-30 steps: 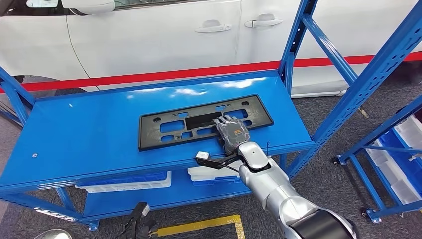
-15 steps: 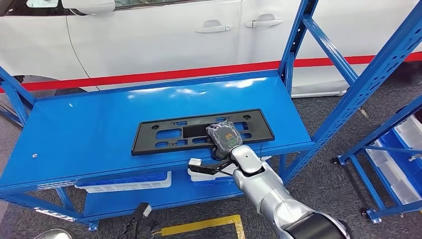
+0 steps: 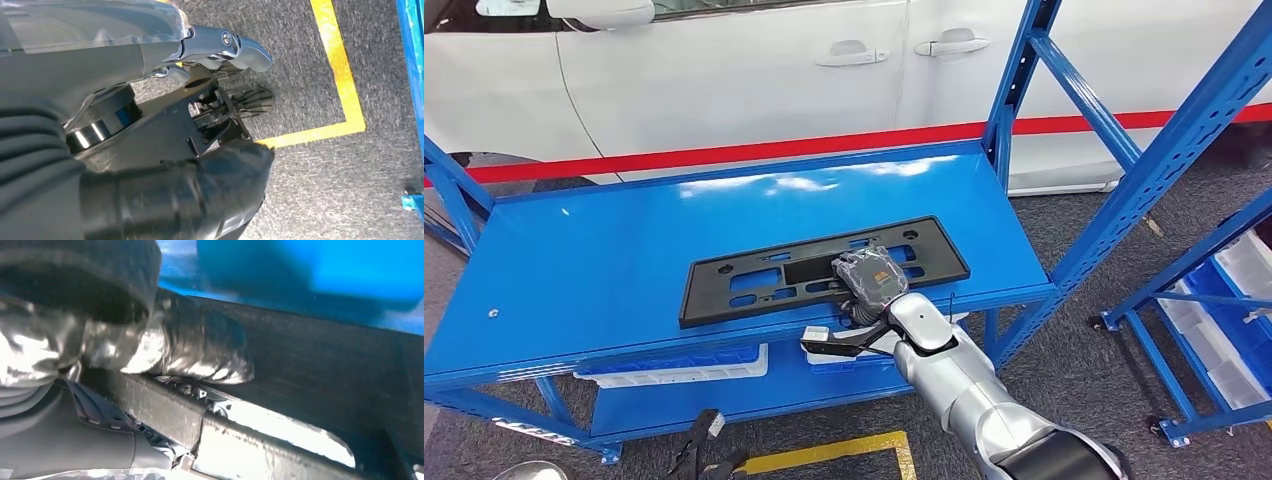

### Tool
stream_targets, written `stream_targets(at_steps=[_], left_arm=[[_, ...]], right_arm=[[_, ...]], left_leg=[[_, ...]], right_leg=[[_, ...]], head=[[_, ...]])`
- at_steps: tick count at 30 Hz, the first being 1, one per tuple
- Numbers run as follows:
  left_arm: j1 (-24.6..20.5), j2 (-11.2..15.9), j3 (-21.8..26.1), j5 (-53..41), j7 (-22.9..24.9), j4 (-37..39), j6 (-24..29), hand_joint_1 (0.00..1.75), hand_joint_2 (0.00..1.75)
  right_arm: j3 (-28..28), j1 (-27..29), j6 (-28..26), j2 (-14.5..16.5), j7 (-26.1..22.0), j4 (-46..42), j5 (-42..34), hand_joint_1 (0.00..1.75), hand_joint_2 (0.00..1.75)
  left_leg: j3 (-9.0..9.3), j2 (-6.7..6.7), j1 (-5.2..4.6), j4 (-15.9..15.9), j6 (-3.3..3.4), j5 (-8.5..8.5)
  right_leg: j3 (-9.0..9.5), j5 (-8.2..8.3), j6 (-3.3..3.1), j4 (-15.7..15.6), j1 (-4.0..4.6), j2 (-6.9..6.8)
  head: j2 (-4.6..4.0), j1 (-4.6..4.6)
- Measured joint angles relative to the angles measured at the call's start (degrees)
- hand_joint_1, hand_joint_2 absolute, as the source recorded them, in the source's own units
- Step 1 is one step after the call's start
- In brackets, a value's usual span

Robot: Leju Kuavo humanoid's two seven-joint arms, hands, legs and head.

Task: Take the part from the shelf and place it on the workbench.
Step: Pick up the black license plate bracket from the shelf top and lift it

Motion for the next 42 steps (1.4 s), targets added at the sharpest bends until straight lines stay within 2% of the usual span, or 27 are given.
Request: stream_targets(at_steps=[3, 5, 8, 10, 17, 20, 22, 23, 24, 26, 27, 28, 29, 30, 31, 33, 34, 37, 38, 40, 42], left_arm=[[0.54, -0.01, 0.23, 0.99, 0.06, 0.0, -0.3, 0.0, 1.75], [1.08, 0.04, 0.53, 1.46, 0.2, -0.02, -0.84, 0.0, 1.75], [1.88, 0.44, 1.07, 0.59, 1.35, -0.17, -1.26, 0.0, 1.75], [2.42, 1.06, 1.25, -1.37, 2.9, -0.46, -1.35, 0.0, 1.75], [3.48, 2.63, 1.46, -3.63, 4.48, -1.56, -2.66, 0.0, 1.75], [3.67, 2.93, 1.51, -3.81, 4.41, -1.75, -2.74, 0.0, 1.75], [3.71, 3.01, 1.52, -4.09, 4.23, -1.84, -2.79, 0.0, 1.75], [3.72, 3.02, 1.54, -4.26, 4.1, -1.87, -2.81, 0.0, 1.75], [3.73, 3.03, 1.57, -4.39, 3.96, -1.9, -2.83, 0.0, 1.75], [3.86, 3.08, 1.75, -4.64, 3.69, -1.95, -2.86, 0.0, 1.75], [3.97, 3.11, 1.88, -4.73, 3.61, -1.97, -2.88, 0.0, 1.75], [4.1, 3.15, 1.99, -4.81, 3.55, -1.97, -2.9, 0.0, 1.75], [4.21, 3.17, 2.08, -4.85, 3.52, -1.97, -2.92, 0.0, 1.75], [4.29, 3.19, 2.15, -4.86, 3.5, -1.97, -2.93, 0.0, 1.75], [4.32, 3.19, 2.22, -4.88, 3.48, -1.98, -2.93, 0.0, 1.75], [4.3, 3.22, 2.43, -5.05, 3.45, -2.07, -2.93, 0.0, 1.75], [4.32, 3.25, 2.58, -5.21, 3.44, -2.13, -2.96, 0.0, 1.75], [4.45, 3.45, 3.0, -5.64, 3.37, -2.23, -3.16, 0.0, 1.75], [4.49, 3.56, 3.1, -5.77, 3.32, -2.25, -3.23, 0.0, 1.75], [4.56, 3.78, 3.32, -6.05, 3.13, -2.27, -3.31, 0.0, 1.75], [4.69, 3.87, 3.55, -6.21, 2.86, -2.27, -3.38, 0.0, 1.75]], right_arm=[[-0.01, 0.71, 2.59, -0.01, -3.8, -3.47, -4.7, 1.75, 0.0], [-0.01, 1.4, 7.97, -0.09, -5.73, -8.45, -10.1, 1.75, 0.0], [0.54, 2.56, 17.54, -0.87, -5.96, -18.49, -18.76, 1.75, 0.0], [1.52, 3.76, 21.03, -1.73, -5.48, -25.02, -23.16, 1.75, 0.0], [4.41, 7.85, 20.74, -4.85, -7.2, -40.25, -27.89, 1.75, 0.0], [5.05, 8.93, 20.7, -5.89, -7.81, -43.45, -28.65, 1.75, 0.0], [5.4, 9.44, 20.88, -6.47, -8.55, -45.12, -29.9, 1.75, 0.0], [5.61, 9.67, 21.04, -6.85, -9.11, -46.03, -30.79, 1.75, 0.0], [5.85, 9.94, 21.32, -7.3, -9.67, -46.97, -31.75, 1.75, 0.0], [6.4, 10.73, 22.18, -8.37, -10.63, -48.77, -33.67, 1.75, 0.0], [6.69, 11.24, 22.62, -8.9, -10.91, -49.5, -34.42, 1.75, 0.0], [6.96, 11.73, 22.95, -9.4, -11.09, -50.13, -34.97, 1.75, 0.0], [7.22, 12.12, 23.1, -9.79, -11.17, -50.63, -35.27, 1.75, 0.0], [7.45, 12.36, 23.17, -10.08, -11.21, -51.1, -35.41, 1.75, 0.0], [7.63, 12.47, 23.2, -10.28, -11.25, -51.53, -35.5, 1.75, 0.0], [8.05, 12.55, 23.58, -10.63, -11.55, -52.41, -36.12, 1.75, 0.0], [8.35, 12.62, 23.95, -10.87, -11.85, -52.87, -36.67, 1.75, 0.0], [9.74, 13.04, 25.23, -11.77, -13.21, -54.57, -38.58, 1.75, 0.0], [10.3, 13.21, 25.51, -12.04, -13.69, -55.23, -39.05, 1.75, 0.0], [11.41, 13.57, 25.86, -12.52, -14.45, -56.59, -39.66, 1.75, 0.0], [12.42, 14.1, 26.04, -13.09, -14.87, -57.73, -39.97, 1.75, 0.0]], left_leg=[[0.06, 0.12, 0.0, 0.0, 0.0, -0.02], [0.11, 0.18, 0.0, 0.0, -0.01, -0.03], [0.12, 0.16, 0.0, 0.04, 0.02, -0.05], [0.07, 0.15, -0.01, 0.08, 0.06, -0.07], [-0.29, 0.04, -0.07, 0.51, 0.38, -0.27], [-0.44, 0.04, -0.17, 0.76, 0.74, -0.24], [-0.33, 0.14, 0.01, 0.17, 1.17, 0.44], [-0.29, 0.24, 0.16, -0.27, 1.46, 0.86], [-0.28, 0.34, 0.32, -0.67, 1.68, 1.22], [-0.58, 0.43, 0.37, -0.7, 1.91, 1.46], [-0.82, 0.43, 0.37, -0.49, 1.92, 1.46], [-1.09, 0.43, 0.39, -0.19, 1.89, 1.43], [-1.36, 0.42, 0.43, 0.16, 1.81, 1.36], [-1.63, 0.41, 0.48, 0.58, 1.68, 1.24], [-1.92, 0.39, 0.54, 1.08, 1.45, 1.06], [-2.56, 0.33, 0.48, 1.96, 0.87, 0.75], [-2.81, 0.29, 0.41, 2.26, 0.57, 0.72], [-3.21, 0.2, 0.5, 2.62, -0.34, 0.77], [-3.56, 0.2, 0.61, 3.37, -0.66, -0.04], [-5.37, 0.19, 0.77, 8.1, -1.22, -3.82], [-7.94, 0.19, 0.82, 15.41, -1.59, -8.0]], right_leg=[[0.03, 0.0, 0.0, 0.0, 0.0, 0.12], [0.05, 0.0, 0.0, 0.0, 0.0, 0.18], [0.07, 0.01, 0.02, -0.01, -0.01, 0.17], [0.04, 0.03, 0.05, -0.03, -0.04, 0.14], [-0.09, 0.03, 0.33, -0.02, -0.11, 0.04], [-0.07, 0.24, 0.8, -0.11, -0.23, 0.04], [-0.15, 0.16, 1.3, -0.1, -0.25, 0.04], [-0.51, -0.69, 1.56, 0.74, -0.26, -0.01], [-1.32, -2.23, 1.8, 2.7, -0.29, -0.07], [-4.25, -6.46, 2.23, 9.95, -0.53, -0.17], [-5.75, -7.92, 2.44, 13.63, -0.69, -0.18], [-6.58, -8.36, 2.63, 15.82, -0.87, -0.22], [-6.32, -7.63, 2.79, 15.73, -1.08, -0.27], [-4.96, -6.02, 2.93, 13.38, -1.32, -0.35], [-2.93, -4.41, 3.01, 9.51, -1.53, -0.45], [0.24, -2.71, 2.72, 3.66, -1.44, -0.43], [0.76, -2.7, 2.38, 2.49, -1.33, -0.36], [0.41, -2.35, 1.13, 2.12, -1.16, -0.32], [0.28, -2.05, 0.65, 1.93, -1.18, -0.45], [-0.19, -1.43, -0.24, 1.64, -1.26, -0.95], [-1.03, -0.91, -0.68, 1.71, -1.08, -1.59]], head=[[0.0, 0.0], [0.0, 0.0], [0.0, 0.0], [0.0, 0.0], [0.0, -0.01], [0.0, -0.01], [0.0, 0.01], [0.0, 0.02], [0.0, 0.02], [0.0, 0.03], [0.0, 0.03], [0.0, 0.03], [0.0, 0.04], [0.0, 0.03], [0.0, 0.04], [0.0, 0.04], [0.0, 0.03], [0.0, 0.02], [0.0, 0.0], [0.0, -0.06], [0.0, -0.09]])
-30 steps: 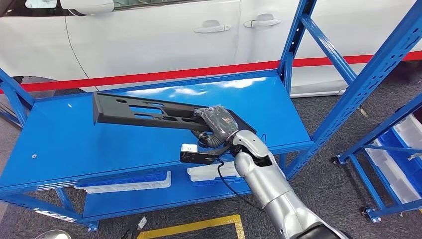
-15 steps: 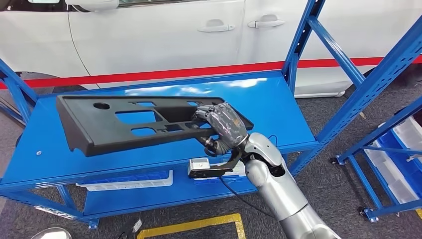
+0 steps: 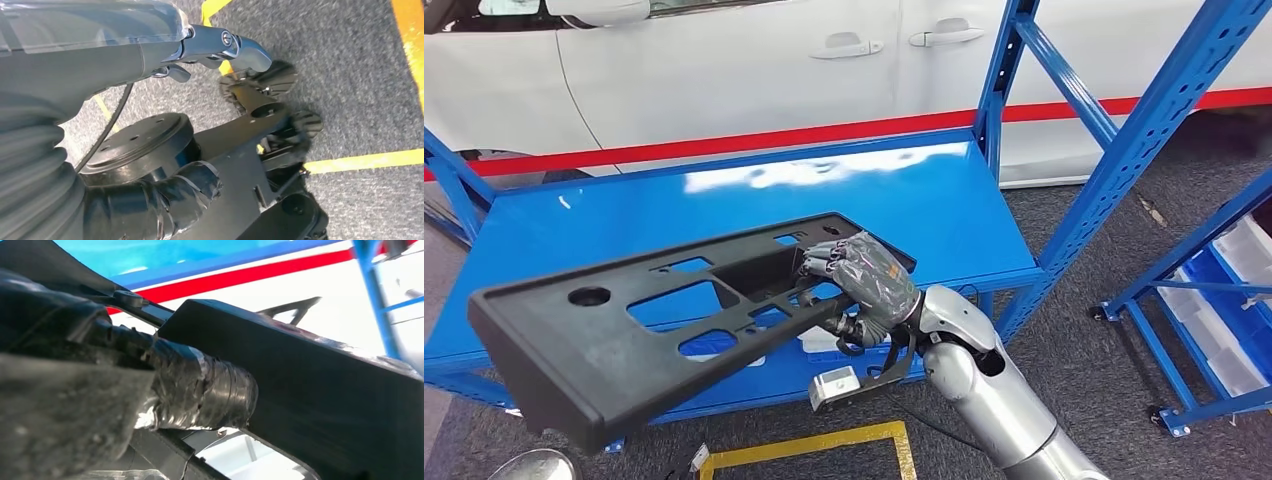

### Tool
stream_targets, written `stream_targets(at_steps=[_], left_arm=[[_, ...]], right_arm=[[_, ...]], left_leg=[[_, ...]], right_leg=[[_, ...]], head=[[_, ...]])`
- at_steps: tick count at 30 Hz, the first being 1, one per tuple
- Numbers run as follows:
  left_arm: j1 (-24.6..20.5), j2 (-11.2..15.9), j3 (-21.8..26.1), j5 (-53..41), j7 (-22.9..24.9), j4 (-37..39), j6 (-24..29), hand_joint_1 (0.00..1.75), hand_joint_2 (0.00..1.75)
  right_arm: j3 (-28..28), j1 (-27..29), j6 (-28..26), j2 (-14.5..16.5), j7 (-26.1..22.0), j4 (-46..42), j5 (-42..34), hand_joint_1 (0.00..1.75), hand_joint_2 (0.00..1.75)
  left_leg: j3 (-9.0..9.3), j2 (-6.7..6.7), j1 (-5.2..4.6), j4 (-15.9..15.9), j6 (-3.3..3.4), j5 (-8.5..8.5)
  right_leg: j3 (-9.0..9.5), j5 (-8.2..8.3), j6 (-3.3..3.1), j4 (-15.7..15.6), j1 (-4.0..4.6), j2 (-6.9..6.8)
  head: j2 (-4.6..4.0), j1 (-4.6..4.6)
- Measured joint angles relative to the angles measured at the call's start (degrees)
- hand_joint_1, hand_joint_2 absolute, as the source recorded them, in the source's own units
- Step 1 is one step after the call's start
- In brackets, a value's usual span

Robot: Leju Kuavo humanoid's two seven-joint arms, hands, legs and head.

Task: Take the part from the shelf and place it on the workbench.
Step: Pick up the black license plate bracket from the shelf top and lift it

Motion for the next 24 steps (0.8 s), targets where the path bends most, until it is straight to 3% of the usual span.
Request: stream_targets(at_steps=[1, 2, 4, 6, 8, 10, 11, 13, 15, 16, 17, 18, 19, 21, 23, 24], left_arm=[[0.14, 0.04, 0.16, -0.03, -0.16, 0.0, -0.03, 0.0, 1.75], [0.32, 0.09, 0.36, -0.03, -0.32, -0.01, -0.05, 0.0, 1.75], [0.69, 0.29, 0.75, 0.03, -0.68, -0.06, -0.14, 0.0, 1.75], [0.92, 0.57, 1.0, 0.14, -1.12, -0.31, -0.4, 0.0, 1.75], [1.16, 0.74, 1.33, 0.31, -1.53, -0.6, -0.74, 0.0, 1.75], [1.63, 0.84, 1.82, 0.54, -1.83, -0.82, -1.03, 0.0, 1.75], [1.9, 0.87, 2.03, 0.63, -1.93, -0.9, -1.21, 0.0, 1.75], [2.42, 0.92, 2.27, 0.73, -2.17, -1.12, -1.57, 0.0, 1.75], [2.81, 0.99, 2.39, 0.79, -2.43, -1.36, -1.85, 0.0, 1.75], [3.04, 1.0, 2.5, 0.83, -2.56, -1.48, -1.97, 0.0, 1.75], [3.33, 1.0, 2.62, 0.87, -2.68, -1.56, -2.13, 0.0, 1.75], [3.68, 1.0, 2.79, 0.93, -2.8, -1.68, -2.33, 0.0, 1.75], [4.06, 1.0, 2.99, 1.01, -2.93, -1.83, -2.57, 0.0, 1.75], [4.69, 0.99, 3.42, 1.16, -3.23, -2.2, -3.04, 0.0, 1.75], [5.27, 1.03, 3.85, 1.28, -3.5, -2.65, -3.52, 0.0, 1.75], [5.62, 1.06, 4.08, 1.33, -3.57, -2.85, -3.74, 0.0, 1.75]], right_arm=[[0.42, 0.3, 0.03, -0.32, -0.11, -0.45, -0.15, 1.75, 0.0], [0.74, 0.55, 0.06, -0.62, -0.14, -0.84, -0.32, 1.75, 0.0], [1.19, 0.78, 0.12, -1.09, -0.12, -1.68, -0.64, 1.75, 0.0], [1.4, 0.76, 0.3, -1.5, 0.09, -2.71, -0.96, 1.75, 0.0], [1.49, 0.58, 0.64, -1.97, 0.51, -3.62, -1.43, 1.75, 0.0], [1.52, 0.24, 0.97, -2.53, 0.98, -4.33, -1.86, 1.75, 0.0], [1.52, 0.04, 1.06, -2.9, 1.16, -4.67, -2.08, 1.75, 0.0], [1.54, -0.28, 1.12, -3.91, 1.36, -5.21, -2.52, 1.75, 0.0], [1.54, -0.38, 1.16, -4.94, 1.64, -5.48, -2.87, 1.75, 0.0], [1.54, -0.4, 1.2, -5.39, 1.85, -5.5, -3.04, 1.75, 0.0], [1.54, -0.43, 1.24, -5.73, 2.04, -5.49, -3.23, 1.75, 0.0], [1.54, -0.53, 1.27, -5.99, 2.21, -5.49, -3.44, 1.75, 0.0], [1.54, -0.7, 1.28, -6.17, 2.35, -5.5, -3.62, 1.75, 0.0], [1.54, -1.14, 1.28, -6.45, 2.66, -5.63, -3.85, 1.75, 0.0], [1.54, -1.43, 1.28, -6.75, 2.98, -5.85, -4.03, 1.75, 0.0], [1.54, -1.49, 1.28, -6.87, 3.08, -5.93, -4.1, 1.75, 0.0]], left_leg=[[-0.58, 0.01, 0.02, 2.33, -0.06, -0.88], [-0.11, 0.04, 0.02, 2.6, -0.02, -0.62], [4.08, 0.76, -0.07, -3.11, 0.39, 2.23], [8.92, 3.11, -0.59, -10.98, 1.05, 4.12], [10.24, 4.16, -1.2, -14.23, 1.65, 4.63], [9.61, 2.98, -1.21, -14.81, 2.23, 5.9], [9.26, 2.44, -1.04, -15.15, 2.6, 6.67], [8.1, 1.4, -0.67, -15.64, 3.29, 8.43], [6.25, 0.12, -0.74, -15.42, 3.57, 9.75], [5.29, -0.62, -0.77, -15.2, 3.55, 10.31], [4.36, -1.33, -0.8, -14.9, 3.46, 10.8], [3.47, -2.03, -0.8, -14.54, 3.35, 11.24], [2.66, -2.71, -0.79, -14.15, 3.18, 11.64], [1.31, -3.93, -0.76, -13.4, 2.64, 12.35], [0.58, -5.06, -0.66, -13.18, 1.9, 13.21], [0.39, -5.7, -0.66, -13.33, 1.46, 13.73]], right_leg=[[-0.47, 0.25, -0.07, 0.1, 0.12, -0.4], [-0.94, 0.5, -0.08, 0.23, 0.23, -0.81], [-1.72, 0.99, 0.01, 0.46, 0.42, -1.65], [-2.0, 1.57, 0.4, 0.46, 0.58, -2.6], [-1.84, 2.25, 1.06, 0.16, 0.56, -3.79], [-1.73, 2.79, 1.8, -0.18, 0.46, -4.56], [-1.97, 2.07, 2.16, 0.16, 0.4, -3.93], [-3.27, -2.33, 2.73, 4.0, 0.22, -1.34], [-5.06, -7.61, 2.97, 11.17, 0.12, 0.42], [-5.39, -8.79, 3.03, 13.99, 0.11, 0.65], [-4.88, -8.76, 3.02, 15.05, 0.12, 0.77], [-3.28, -7.76, 2.93, 13.94, 0.11, 0.92], [-0.74, -6.39, 2.74, 10.9, 0.1, 1.39], [4.38, -5.28, 2.2, 3.43, 0.08, 3.67], [6.24, -5.44, 1.83, 0.03, 0.21, 5.03], [6.1, -5.02, 1.7, -0.05, 0.31, 4.58]], head=[[0.0, -0.01], [0.0, -0.01], [0.0, -0.02], [0.0, 0.02], [0.0, -0.05], [0.0, -0.14], [0.0, -0.14], [0.0, -0.06], [0.0, 0.01], [0.0, -0.01], [0.0, -0.01], [0.0, -0.01], [0.0, -0.01], [0.01, -0.04], [0.01, 0.06], [0.01, 0.11]])
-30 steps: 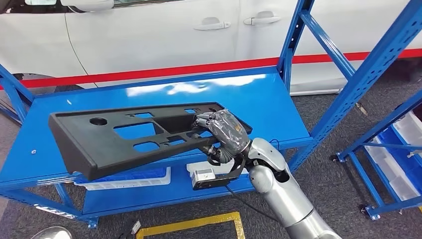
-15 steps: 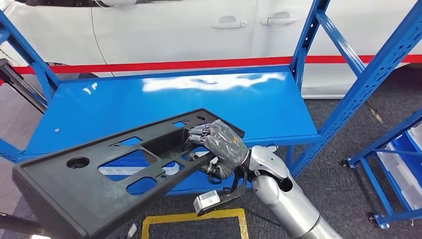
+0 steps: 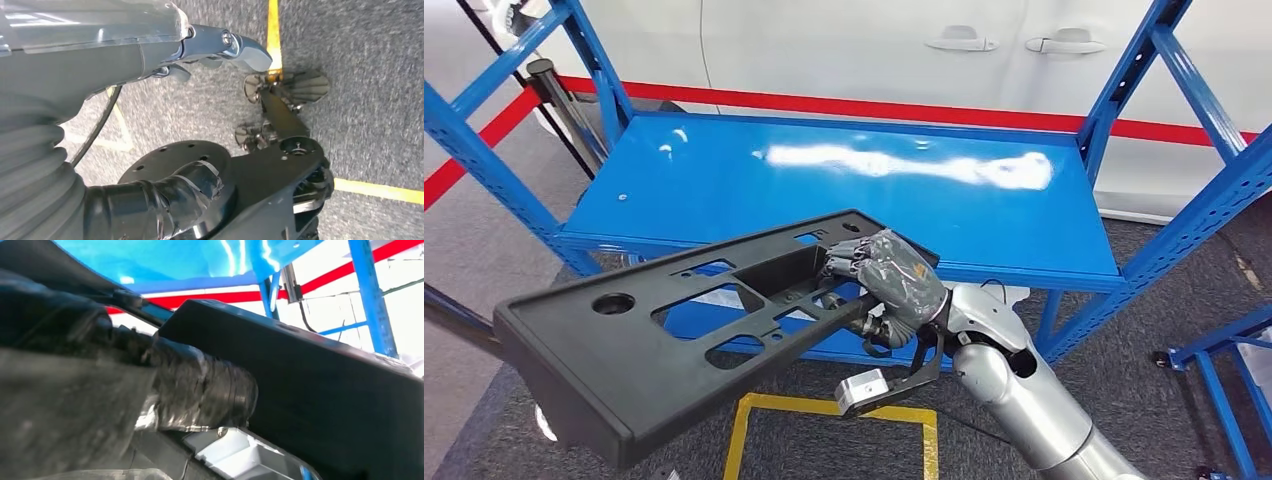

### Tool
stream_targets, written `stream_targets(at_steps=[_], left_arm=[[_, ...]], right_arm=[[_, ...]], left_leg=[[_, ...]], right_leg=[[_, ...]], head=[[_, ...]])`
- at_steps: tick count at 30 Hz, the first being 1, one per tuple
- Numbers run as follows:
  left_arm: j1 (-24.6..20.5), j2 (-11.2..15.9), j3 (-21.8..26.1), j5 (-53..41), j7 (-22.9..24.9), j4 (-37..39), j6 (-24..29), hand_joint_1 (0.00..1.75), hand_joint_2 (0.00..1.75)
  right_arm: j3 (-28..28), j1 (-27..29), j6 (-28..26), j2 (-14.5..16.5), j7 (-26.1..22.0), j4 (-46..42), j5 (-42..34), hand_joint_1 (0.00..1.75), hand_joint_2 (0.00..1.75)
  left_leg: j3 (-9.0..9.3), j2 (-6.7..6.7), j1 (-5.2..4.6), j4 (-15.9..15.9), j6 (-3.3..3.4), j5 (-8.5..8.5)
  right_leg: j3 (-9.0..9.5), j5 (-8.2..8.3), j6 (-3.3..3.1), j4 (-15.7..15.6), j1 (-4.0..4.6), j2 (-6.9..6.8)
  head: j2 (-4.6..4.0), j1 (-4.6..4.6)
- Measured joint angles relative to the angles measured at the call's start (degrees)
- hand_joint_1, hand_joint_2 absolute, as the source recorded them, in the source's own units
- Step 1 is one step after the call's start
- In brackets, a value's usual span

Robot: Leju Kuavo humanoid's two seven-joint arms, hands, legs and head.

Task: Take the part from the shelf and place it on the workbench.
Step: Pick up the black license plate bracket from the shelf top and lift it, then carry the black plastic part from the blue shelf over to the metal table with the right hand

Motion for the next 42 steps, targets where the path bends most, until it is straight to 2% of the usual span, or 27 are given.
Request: stream_targets(at_steps=[2, 3, 6, 7, 9, 11, 13, 14, 16, 17, 18, 20, 21, 22, 23, 24, 26, 28, 29, 31, 33, 36, 37, 38, 39, 40, 42], left_arm=[[0.72, 0.27, 0.57, 0.07, -0.05, -0.26, -0.25, 0.0, 1.75], [0.98, 0.37, 0.78, 0.08, -0.06, -0.35, -0.28, 0.0, 1.75], [1.37, 0.48, 1.15, 0.08, -0.12, -0.76, -0.62, 0.0, 1.75], [1.53, 0.52, 1.33, 0.08, -0.21, -0.91, -0.89, 0.0, 1.75], [2.13, 0.69, 1.85, 0.05, -0.52, -1.18, -1.55, 0.0, 1.75], [2.86, 0.92, 2.33, -0.09, -0.9, -1.58, -2.15, 0.0, 1.75], [3.49, 1.22, 2.69, -0.41, -1.19, -2.3, -2.73, 0.0, 1.75], [3.84, 1.32, 2.99, -0.63, -1.27, -2.78, -3.1, 0.0, 1.75], [4.79, 1.4, 3.88, -1.21, -1.27, -3.91, -4.05, 0.0, 1.75], [5.29, 1.29, 4.35, -1.55, -1.16, -4.55, -4.6, 0.0, 1.75], [5.77, 1.16, 4.8, -1.97, -0.94, -5.27, -5.18, 0.0, 1.75], [6.62, 0.8, 5.67, -2.84, -0.36, -6.96, -6.51, 0.0, 1.75], [6.98, 0.64, 6.2, -3.38, -0.05, -7.92, -7.29, 0.0, 1.75], [7.31, 0.46, 6.81, -3.96, 0.23, -8.91, -8.2, 0.0, 1.75], [7.65, 0.28, 7.59, -4.75, 0.48, -9.96, -9.34, 0.0, 1.75], [7.97, 0.08, 8.57, -5.68, 0.67, -11.04, -10.67, 0.0, 1.75], [8.55, -0.36, 10.73, -7.37, 0.82, -13.0, -12.98, 0.0, 1.75], [8.85, -0.79, 12.62, -8.24, 0.88, -14.49, -14.04, 0.0, 1.75], [8.92, -0.89, 13.62, -8.54, 0.95, -15.14, -14.4, 0.0, 1.75], [9.05, -0.72, 16.15, -9.39, 1.09, -16.19, -15.53, 0.0, 1.75], [9.05, -0.26, 19.31, -11.32, 0.8, -16.78, -17.67, 0.0, 1.75], [8.42, 0.58, 23.83, -15.61, -0.45, -17.3, -20.43, 0.0, 1.75], [8.13, 0.79, 25.03, -16.6, -0.81, -17.35, -20.65, 0.0, 1.75], [7.9, 0.94, 26.09, -17.27, -1.12, -17.36, -20.64, 0.0, 1.75], [7.75, 1.11, 27.03, -17.8, -1.34, -17.36, -20.57, 0.0, 1.75], [7.66, 1.22, 27.77, -18.16, -1.48, -17.36, -20.51, 0.0, 1.75], [7.45, 1.38, 28.79, -18.57, -1.63, -17.37, -20.46, 0.0, 1.75]], right_arm=[[0.01, -0.25, 0.02, -0.11, 0.08, -0.04, -0.07, 1.75, 0.0], [0.01, -0.35, 0.02, -0.13, 0.11, -0.09, -0.1, 1.75, 0.0], [0.02, -0.47, -0.02, -0.36, 0.26, -0.3, -0.21, 1.75, 0.0], [0.02, -0.45, -0.11, -0.52, 0.34, -0.33, -0.23, 1.75, 0.0], [-0.01, -0.44, -0.45, -0.91, 0.65, -0.36, -0.24, 1.75, 0.0], [-0.32, -0.48, -0.91, -1.42, 0.97, -0.54, -0.33, 1.75, 0.0], [-1.28, -0.53, -1.36, -2.15, 1.09, -1.11, -0.5, 1.75, 0.0], [-1.94, -0.55, -1.6, -2.49, 1.1, -1.47, -0.57, 1.75, 0.0], [-3.41, -0.51, -1.95, -3.02, 1.1, -2.09, -0.64, 1.75, 0.0], [-4.09, -0.45, -2.05, -3.28, 1.1, -2.32, -0.66, 1.75, 0.0], [-4.73, -0.34, -2.09, -3.56, 1.11, -2.58, -0.68, 1.75, 0.0], [-5.95, 0.03, -2.14, -4.22, 1.1, -3.16, -0.8, 1.75, 0.0], [-6.56, 0.28, -2.1, -4.45, 1.13, -3.47, -0.87, 1.75, 0.0], [-7.09, 0.49, -1.99, -4.61, 1.22, -3.7, -0.84, 1.75, 0.0], [-7.46, 0.65, -1.83, -4.68, 1.44, -3.9, -0.67, 1.75, 0.0], [-7.67, 0.73, -1.66, -4.69, 1.74, -4.1, -0.37, 1.75, 0.0], [-7.74, 0.73, -1.47, -4.6, 2.36, -4.58, 0.28, 1.75, 0.0], [-7.74, 0.71, -1.4, -4.27, 2.72, -5.12, 0.7, 1.75, 0.0], [-7.73, 0.66, -1.29, -3.87, 2.93, -5.31, 1.09, 1.75, 0.0], [-7.53, 0.38, -0.99, -2.01, 3.83, -5.37, 2.63, 1.75, 0.0], [-6.38, -0.52, -1.28, 0.89, 5.5, -5.01, 4.17, 1.75, 0.0], [-3.31, -2.12, -2.77, 4.18, 7.63, -4.43, 4.92, 1.75, 0.0], [-2.55, -2.38, -3.09, 4.71, 8.01, -4.27, 5.04, 1.75, 0.0], [-1.98, -2.5, -3.25, 5.13, 8.25, -4.1, 5.19, 1.75, 0.0], [-1.51, -2.54, -3.32, 5.48, 8.43, -3.94, 5.33, 1.75, 0.0], [-1.12, -2.57, -3.33, 5.78, 8.51, -3.82, 5.43, 1.75, 0.0], [-0.62, -2.74, -3.34, 6.31, 8.58, -3.71, 5.56, 1.75, 0.0]], left_leg=[[-0.68, -0.07, 0.04, 0.27, -0.65, -0.1], [-1.36, 0.88, -0.01, 1.51, -0.93, -1.56], [-4.23, 4.57, 0.39, 10.92, -1.85, -9.31], [-4.67, 5.02, 0.63, 14.08, -2.19, -10.51], [-3.11, 5.5, 1.08, 15.85, -2.75, -9.11], [2.25, 7.3, 1.36, 10.47, -2.93, -6.8], [7.85, 10.01, 0.91, 2.79, -2.38, -7.68], [9.19, 10.67, 0.58, 0.47, -1.87, -8.4], [9.0, 9.71, 0.24, -0.81, -0.57, -8.08], [8.7, 9.11, 0.26, -1.09, -0.03, -7.45], [8.24, 8.55, 0.34, -1.34, 0.57, -6.67], [6.79, 7.46, 0.38, -1.53, 1.47, -5.09], [5.83, 6.74, 0.29, -1.46, 1.75, -4.36], [4.84, 5.91, 0.18, -1.35, 1.85, -3.67], [3.81, 5.0, 0.07, -1.16, 1.85, -3.0], [2.82, 4.07, 0.0, -0.89, 1.77, -2.42], [1.06, 2.41, -0.01, -0.18, 1.45, -1.45], [-0.16, 0.93, -0.08, 0.38, 0.92, -0.55], [-0.52, 0.24, -0.08, 0.43, 0.57, -0.04], [-1.09, -1.04, -0.02, 0.08, -0.26, 1.09], [-2.12, 0.34, 0.07, 1.02, -0.91, 0.02], [-4.87, 4.46, 0.44, 9.74, -1.86, -7.6], [-5.62, 4.89, 0.63, 13.38, -2.22, -9.3], [-5.74, 5.11, 0.81, 15.93, -2.54, -9.65], [-4.89, 5.3, 1.01, 16.62, -2.8, -8.82], [-2.9, 5.66, 1.19, 15.14, -2.97, -7.37], [3.42, 7.81, 1.22, 7.47, -3.1, -6.19]], right_leg=[[-0.55, 0.95, -0.75, -0.47, -0.26, -1.37], [-1.01, 1.6, -1.25, -0.74, -0.44, -2.16], [-3.01, 3.34, -1.98, -0.94, -0.36, -4.66], [-3.75, 3.83, -1.93, -0.87, -0.28, -5.52], [-5.24, 4.73, -1.69, -0.63, -0.25, -7.2], [-6.45, 5.47, -1.24, -0.16, -0.23, -8.6], [-7.03, 6.02, -0.62, 0.32, -0.12, -9.97], [-7.02, 6.32, -0.23, 0.37, -0.12, -10.73], [-6.88, 6.98, 0.64, 0.1, -0.21, -12.14], [-6.95, 6.61, 1.08, 0.24, -0.37, -11.64], [-7.28, 5.12, 1.39, 1.17, -0.48, -10.22], [-8.62, -0.45, 1.67, 6.15, -0.67, -6.1], [-9.43, -3.26, 1.6, 9.73, -0.65, -4.76], [-9.92, -4.92, 1.52, 12.9, -0.6, -4.12], [-9.71, -5.27, 1.37, 14.71, -0.52, -3.82], [-8.63, -4.48, 1.16, 14.62, -0.43, -3.64], [-3.79, -1.86, 0.52, 8.79, -0.27, -2.27], [0.59, -1.21, 0.08, 2.08, -0.22, 0.21], [1.5, -1.43, -0.01, 0.41, -0.12, 0.96], [1.3, -0.88, -0.25, -0.09, 0.0, 0.23], [0.41, 0.26, -1.16, -0.44, -0.14, -1.19], [-1.66, 2.11, -2.14, -0.62, 0.0, -3.61], [-2.35, 2.6, -2.13, -0.57, 0.1, -4.6], [-3.05, 3.05, -2.06, -0.48, 0.16, -5.63], [-3.78, 3.45, -1.97, -0.33, 0.2, -6.63], [-4.51, 3.83, -1.82, -0.14, 0.21, -7.56], [-5.6, 4.43, -1.36, 0.34, 0.29, -9.09]], head=[[-0.01, 0.02], [-0.01, -0.12], [-0.01, -0.5], [-0.01, -0.52], [-0.01, -0.52], [-0.01, -0.53], [-0.01, -0.49], [-0.01, -0.49], [-0.01, -0.48], [-0.01, -0.5], [-0.01, -0.48], [-0.01, -0.45], [-0.01, -0.43], [-0.01, -0.43], [-0.01, -0.43], [-0.01, -0.43], [-0.01, -0.44], [-0.01, -0.44], [0.0, -0.44], [0.0, -0.4], [-0.01, -0.45], [-0.01, -0.59], [-0.01, -0.59], [-0.01, -0.58], [-0.01, -0.59], [-0.01, -0.59], [-0.01, -0.61]])
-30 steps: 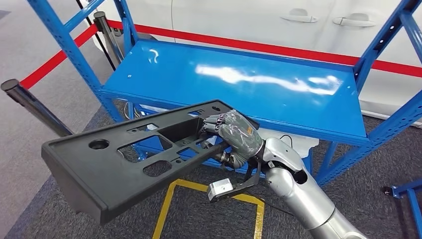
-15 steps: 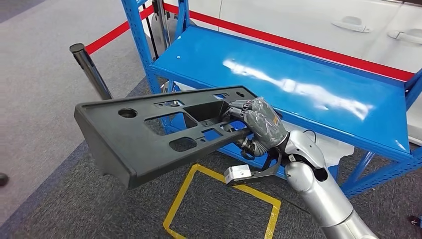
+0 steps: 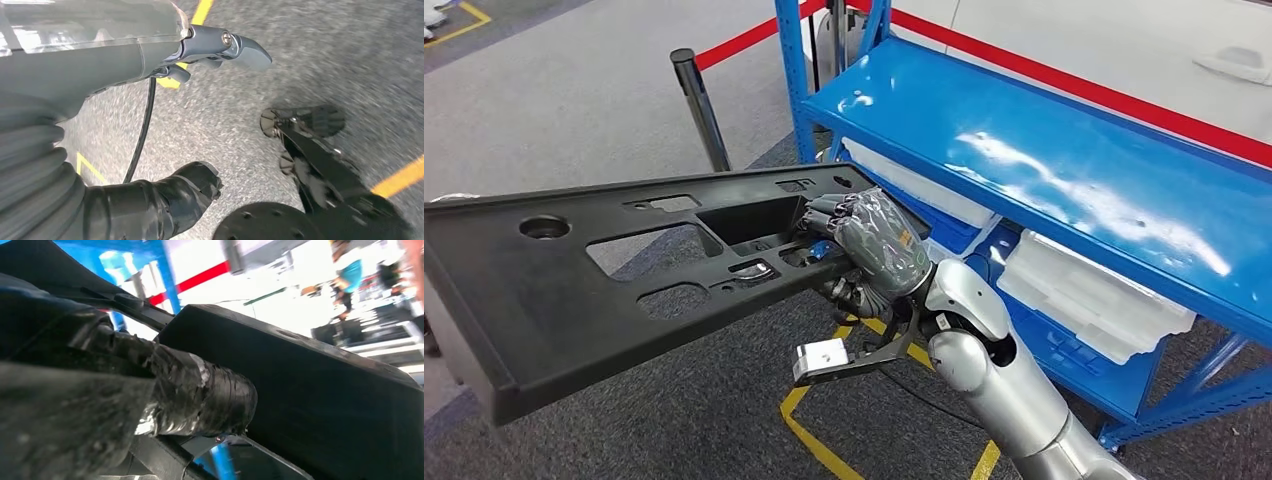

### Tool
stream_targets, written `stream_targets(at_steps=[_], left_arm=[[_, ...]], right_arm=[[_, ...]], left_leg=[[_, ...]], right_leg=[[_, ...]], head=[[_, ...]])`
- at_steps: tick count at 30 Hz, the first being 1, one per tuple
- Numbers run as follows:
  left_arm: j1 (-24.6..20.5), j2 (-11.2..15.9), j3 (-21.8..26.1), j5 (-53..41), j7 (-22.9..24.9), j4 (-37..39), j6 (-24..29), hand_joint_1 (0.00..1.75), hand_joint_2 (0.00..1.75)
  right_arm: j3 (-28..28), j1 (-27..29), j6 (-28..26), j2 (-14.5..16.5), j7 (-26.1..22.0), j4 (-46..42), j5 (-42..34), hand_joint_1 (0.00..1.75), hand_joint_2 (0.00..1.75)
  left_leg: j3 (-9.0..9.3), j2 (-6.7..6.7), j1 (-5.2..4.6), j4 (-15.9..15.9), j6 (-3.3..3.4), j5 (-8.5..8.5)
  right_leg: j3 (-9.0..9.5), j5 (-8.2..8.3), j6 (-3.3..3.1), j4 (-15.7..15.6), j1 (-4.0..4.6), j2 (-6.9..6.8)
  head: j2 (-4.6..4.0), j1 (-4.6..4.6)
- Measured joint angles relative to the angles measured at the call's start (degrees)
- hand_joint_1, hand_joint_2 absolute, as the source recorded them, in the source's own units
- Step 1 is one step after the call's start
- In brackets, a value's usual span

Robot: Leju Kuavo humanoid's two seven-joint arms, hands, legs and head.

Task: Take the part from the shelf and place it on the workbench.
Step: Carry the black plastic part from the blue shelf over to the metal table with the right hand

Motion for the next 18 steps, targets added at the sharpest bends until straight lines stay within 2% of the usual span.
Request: stream_targets(at_steps=[1, 2, 3, 4, 5, 6, 7, 9, 10, 11, 12, 13, 14, 15, 16, 17, 18], left_arm=[[-0.12, 0.09, 0.33, -0.1, -0.07, 0.0, 0.02, 0.0, 1.75], [-0.22, 0.19, 0.64, -0.16, -0.13, 0.0, 0.04, 0.0, 1.75], [-0.27, 0.33, 0.98, -0.2, -0.18, 0.0, 0.06, 0.0, 1.75], [-0.24, 0.45, 1.35, -0.22, -0.21, 0.0, 0.07, 0.0, 1.75], [-0.19, 0.54, 1.75, -0.26, -0.22, 0.0, 0.08, 0.0, 1.75], [-0.19, 0.62, 2.09, -0.3, -0.22, 0.0, 0.09, 0.0, 1.75], [-0.24, 0.66, 2.35, -0.34, -0.22, 0.0, 0.11, 0.0, 1.75], [-0.39, 0.74, 2.57, -0.36, -0.22, 0.0, 0.13, 0.0, 1.75], [-0.44, 0.77, 2.62, -0.44, -0.27, 0.0, 0.14, 0.0, 1.75], [-0.47, 0.78, 2.72, -0.66, -0.39, 0.01, 0.22, 0.0, 1.75], [-0.51, 0.79, 2.85, -1.07, -0.59, 0.03, 0.41, 0.0, 1.75], [-0.57, 0.79, 3.05, -1.71, -0.92, 0.1, 0.69, 0.0, 1.75], [-0.7, 0.8, 3.28, -2.49, -1.34, 0.23, 1.06, 0.0, 1.75], [-0.9, 0.83, 3.5, -3.29, -1.86, 0.48, 1.49, 0.0, 1.75], [-1.14, 0.91, 3.72, -4.02, -2.49, 0.77, 1.85, 0.0, 1.75], [-1.37, 1.02, 3.94, -4.57, -3.28, 1.11, 2.14, 0.0, 1.75], [-1.53, 1.11, 4.2, -5.05, -4.12, 1.45, 2.33, 0.0, 1.75]], right_arm=[[0.11, -0.13, -0.03, 0.22, 0.04, 0.02, 0.02, 1.75, 0.0], [0.21, -0.26, -0.09, 0.38, 0.07, 0.04, 0.03, 1.75, 0.0], [0.31, -0.36, -0.15, 0.52, 0.09, 0.08, 0.04, 1.75, 0.0], [0.41, -0.44, -0.21, 0.62, 0.11, 0.13, 0.04, 1.75, 0.0], [0.53, -0.48, -0.24, 0.69, 0.1, 0.19, 0.04, 1.75, 0.0], [0.6, -0.51, -0.26, 0.76, 0.11, 0.25, 0.04, 1.75, 0.0], [0.64, -0.51, -0.27, 0.77, 0.11, 0.32, 0.04, 1.75, 0.0], [0.68, -0.45, -0.29, 0.72, 0.13, 0.49, 0.05, 1.75, 0.0], [0.69, -0.38, -0.3, 0.69, 0.13, 0.58, 0.05, 1.75, 0.0], [0.7, -0.31, -0.3, 0.67, 0.13, 0.68, 0.06, 1.75, 0.0], [0.71, -0.26, -0.3, 0.67, 0.13, 0.77, 0.07, 1.75, 0.0], [0.72, -0.24, -0.3, 0.67, 0.13, 0.84, 0.09, 1.75, 0.0], [0.72, -0.26, -0.31, 0.67, 0.13, 0.89, 0.13, 1.75, 0.0], [0.72, -0.31, -0.33, 0.67, 0.13, 0.91, 0.16, 1.75, 0.0], [0.72, -0.33, -0.39, 0.67, 0.13, 0.9, 0.19, 1.75, 0.0], [0.72, -0.34, -0.49, 0.6, 0.13, 0.89, 0.21, 1.75, 0.0], [0.7, -0.33, -0.66, 0.48, 0.12, 0.85, 0.18, 1.75, 0.0]], left_leg=[[2.51, 1.01, -0.24, -3.61, 0.36, -0.3], [3.97, 1.7, -0.58, -6.19, 0.83, -0.85], [4.31, 1.71, -0.98, -7.42, 1.47, -1.13], [3.88, 1.12, -1.21, -7.78, 2.27, -0.59], [3.65, 0.62, -1.24, -8.27, 2.86, 0.05], [3.29, 0.12, -1.21, -8.64, 3.51, 0.86], [2.78, -0.34, -1.16, -9.02, 4.09, 1.74], [1.13, -1.46, -1.26, -9.2, 4.84, 3.33], [0.17, -2.14, -1.42, -9.15, 5.0, 4.02], [-0.76, -2.92, -1.61, -9.08, 5.07, 4.69], [-1.63, -3.74, -1.78, -9.0, 5.1, 5.33], [-2.42, -4.56, -1.91, -8.9, 5.09, 5.94], [-3.13, -5.39, -1.98, -8.78, 5.04, 6.54], [-3.79, -6.13, -2.04, -8.68, 4.95, 7.05], [-4.27, -6.83, -2.03, -8.63, 4.8, 7.55], [-4.62, -7.49, -1.95, -8.64, 4.54, 8.02], [-4.85, -8.1, -1.84, -8.81, 4.2, 8.49]], right_leg=[[-0.21, 0.28, 0.34, 0.09, 0.04, -0.69], [-0.23, 0.56, 0.73, 0.09, 0.05, -1.38], [-0.17, 0.95, 1.12, -0.1, -0.01, -2.07], [-0.05, 1.41, 1.56, -0.35, -0.09, -2.75], [-0.12, 1.47, 1.96, -0.38, -0.23, -2.76], [-0.43, 0.64, 2.26, 0.08, -0.35, -1.74], [-1.04, -1.2, 2.45, 1.62, -0.45, 0.0], [-3.06, -6.78, 2.45, 8.01, -0.49, 3.9], [-3.93, -8.93, 2.36, 11.64, -0.4, 4.86], [-4.18, -9.94, 2.21, 14.1, -0.26, 5.26], [-3.45, -9.74, 1.96, 14.58, -0.09, 5.43], [-1.59, -8.55, 1.58, 12.74, 0.13, 5.67], [1.23, -7.0, 1.05, 9.02, 0.39, 6.37], [4.16, -6.13, 0.46, 4.62, 0.61, 7.65], [6.33, -5.52, 0.12, 1.07, 0.75, 8.73], [7.61, -5.41, -0.09, -1.31, 0.83, 9.51], [7.91, -5.55, -0.16, -2.28, 0.9, 9.65]], head=[[0.01, 0.08], [0.01, 0.09], [0.01, 0.1], [0.01, 0.12], [0.01, 0.06], [0.01, 0.06], [0.0, 0.08], [0.0, 0.1], [0.0, 0.1], [0.0, 0.09], [0.0, 0.08], [0.0, 0.08], [0.0, 0.08], [0.0, 0.07], [0.01, 0.05], [0.01, 0.1], [0.01, 0.13]])
